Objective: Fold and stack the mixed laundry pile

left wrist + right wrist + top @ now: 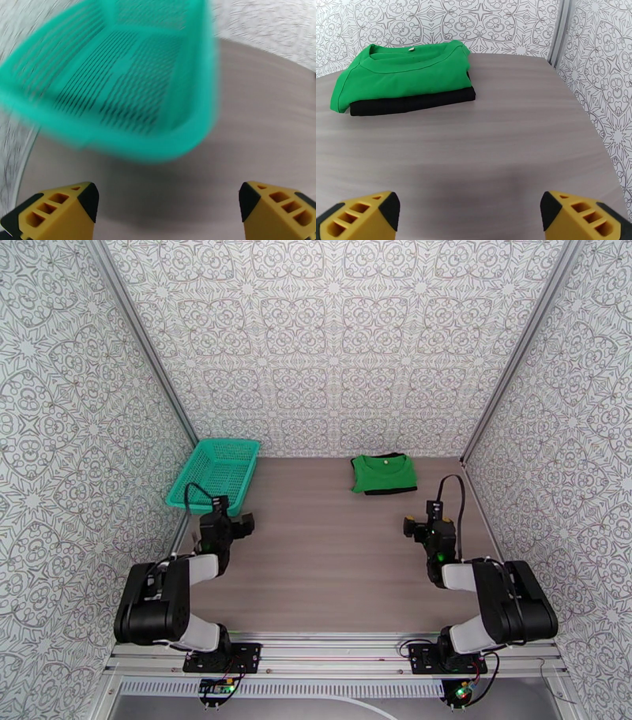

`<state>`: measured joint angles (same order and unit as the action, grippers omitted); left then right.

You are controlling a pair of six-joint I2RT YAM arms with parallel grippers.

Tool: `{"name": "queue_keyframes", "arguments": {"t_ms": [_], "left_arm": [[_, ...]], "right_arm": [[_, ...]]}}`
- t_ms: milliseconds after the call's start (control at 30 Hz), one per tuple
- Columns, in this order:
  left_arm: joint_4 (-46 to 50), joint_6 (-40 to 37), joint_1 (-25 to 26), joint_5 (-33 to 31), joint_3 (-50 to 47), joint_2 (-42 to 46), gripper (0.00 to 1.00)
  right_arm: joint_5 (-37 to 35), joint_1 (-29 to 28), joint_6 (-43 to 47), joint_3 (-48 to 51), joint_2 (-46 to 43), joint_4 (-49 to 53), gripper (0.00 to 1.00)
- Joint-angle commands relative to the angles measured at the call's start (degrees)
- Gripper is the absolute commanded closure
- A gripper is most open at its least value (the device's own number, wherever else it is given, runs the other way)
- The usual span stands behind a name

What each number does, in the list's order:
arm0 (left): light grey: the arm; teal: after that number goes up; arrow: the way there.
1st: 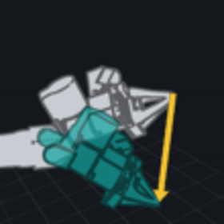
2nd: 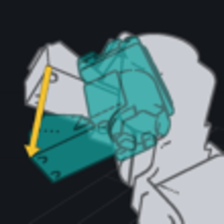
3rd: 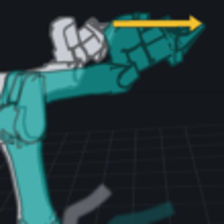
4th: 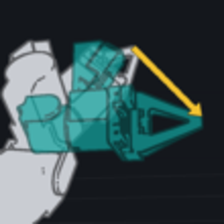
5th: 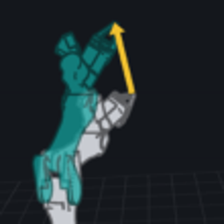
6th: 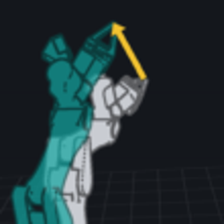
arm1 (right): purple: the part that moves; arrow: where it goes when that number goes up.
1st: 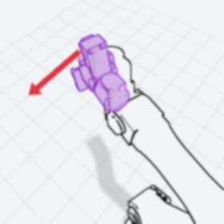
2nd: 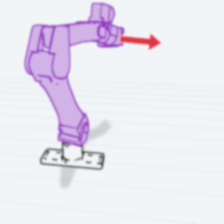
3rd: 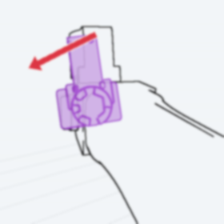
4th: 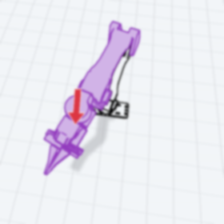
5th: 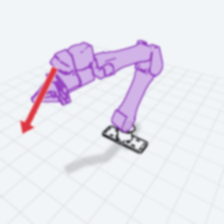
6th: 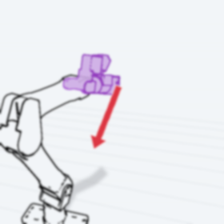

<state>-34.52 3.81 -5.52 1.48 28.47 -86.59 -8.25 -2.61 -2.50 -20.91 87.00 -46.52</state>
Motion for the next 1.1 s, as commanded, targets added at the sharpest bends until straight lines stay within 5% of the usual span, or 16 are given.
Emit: {"name": "queue_keyframes", "arguments": {"t_ms": [0, 100, 233, 433, 1067], "left_arm": [[-3.35, -2.81, -0.29, 0.83, -0.33, 0.25, 0.01], [-22.68, -2.9, 0.45, -2.48, -8.71, -2.97, 0.01], [-27.29, -5.05, 3.96, -9.05, -11.45, -2.47, 0.01], [-17.11, -4.21, 3.41, -8.92, -6.69, -1.83, 0.0], [-15.4, -3.6, 1.13, -2.63, -5.99, -1.74, 0.01]], "right_arm": [[1.14, 0.42, 0.74, -0.95, 0.29, -4.3, 0.01], [1.11, 0.41, 0.92, -1.06, 0.15, -3.98, 0.01], [1.05, 0.4, 0.92, -1.07, 0.02, -3.59, 0.01], [1.11, 0.39, 0.92, -1.02, 0.03, -3.66, 0.01], [1.97, 0.65, 0.76, -1.31, -0.11, -3.18, 0.01]]}}
